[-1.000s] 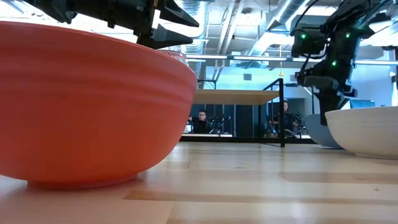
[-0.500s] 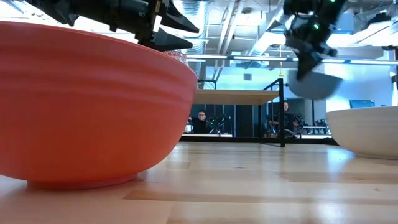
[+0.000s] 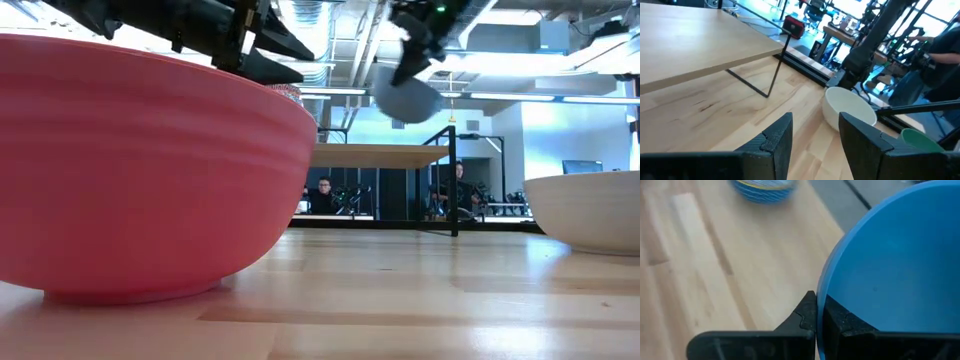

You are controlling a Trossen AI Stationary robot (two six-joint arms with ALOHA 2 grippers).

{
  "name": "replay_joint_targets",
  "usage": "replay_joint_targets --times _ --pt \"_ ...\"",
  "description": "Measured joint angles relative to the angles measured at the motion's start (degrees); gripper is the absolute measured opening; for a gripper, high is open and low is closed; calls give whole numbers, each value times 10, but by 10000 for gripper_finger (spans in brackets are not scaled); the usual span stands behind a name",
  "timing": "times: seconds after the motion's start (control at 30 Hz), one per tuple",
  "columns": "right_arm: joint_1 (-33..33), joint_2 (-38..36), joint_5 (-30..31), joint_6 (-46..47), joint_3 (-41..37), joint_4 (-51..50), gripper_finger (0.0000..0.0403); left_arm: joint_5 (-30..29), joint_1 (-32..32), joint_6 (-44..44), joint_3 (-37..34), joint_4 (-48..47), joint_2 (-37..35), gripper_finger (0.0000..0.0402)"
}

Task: Place and stack bowls onto a shelf
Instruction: Put the blue bowl on the shelf

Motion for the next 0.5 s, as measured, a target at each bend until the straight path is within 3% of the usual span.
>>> replay_joint_targets --times 0.23,0.5 --pt "24 101 -37 -4 55 -23 26 0 -12 -14 0 -118 -64 144" --pt "20 145 -29 -6 66 -48 26 0 -34 -61 0 -253 -114 144"
